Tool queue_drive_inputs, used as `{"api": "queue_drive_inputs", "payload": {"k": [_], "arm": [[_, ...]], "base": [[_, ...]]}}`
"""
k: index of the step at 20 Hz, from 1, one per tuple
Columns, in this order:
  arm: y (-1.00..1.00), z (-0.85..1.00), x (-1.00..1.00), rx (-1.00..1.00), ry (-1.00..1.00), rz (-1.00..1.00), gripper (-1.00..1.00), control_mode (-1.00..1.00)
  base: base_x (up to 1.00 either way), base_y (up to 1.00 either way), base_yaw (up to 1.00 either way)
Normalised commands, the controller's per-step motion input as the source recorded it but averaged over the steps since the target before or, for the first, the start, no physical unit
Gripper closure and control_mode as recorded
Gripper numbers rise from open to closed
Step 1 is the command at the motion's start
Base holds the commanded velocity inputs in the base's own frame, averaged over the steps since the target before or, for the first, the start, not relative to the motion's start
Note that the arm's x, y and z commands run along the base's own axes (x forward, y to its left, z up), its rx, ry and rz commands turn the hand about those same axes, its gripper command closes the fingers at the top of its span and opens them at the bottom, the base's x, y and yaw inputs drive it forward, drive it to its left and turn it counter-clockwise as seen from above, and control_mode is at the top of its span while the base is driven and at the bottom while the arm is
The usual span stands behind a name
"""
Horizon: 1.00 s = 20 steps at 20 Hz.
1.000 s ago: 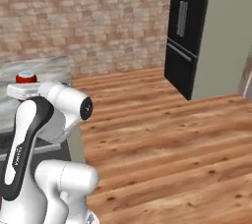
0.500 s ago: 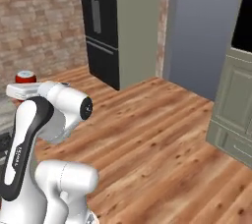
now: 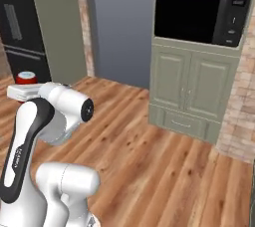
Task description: Pick the can from the counter and place it in the open cabinet.
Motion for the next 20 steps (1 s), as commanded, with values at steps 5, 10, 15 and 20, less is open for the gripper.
{"api": "queue_drive_inputs", "payload": {"k": [5, 10, 15, 20], "arm": [[0.0, 0.0, 0.0, 0.0, 0.0, 0.0, 1.0, 1.0], [0.0, 0.0, 0.0, 0.0, 0.0, 0.0, 1.0, 1.0], [0.0, 0.0, 0.0, 0.0, 0.0, 0.0, 1.0, 1.0], [0.0, 0.0, 0.0, 0.0, 0.0, 0.0, 1.0, 1.0]], "base": [[-0.48, -0.2, -0.55], [-0.43, -0.07, -0.55], [-0.43, 0.14, -0.5], [-0.21, 0.63, -0.47]]}}
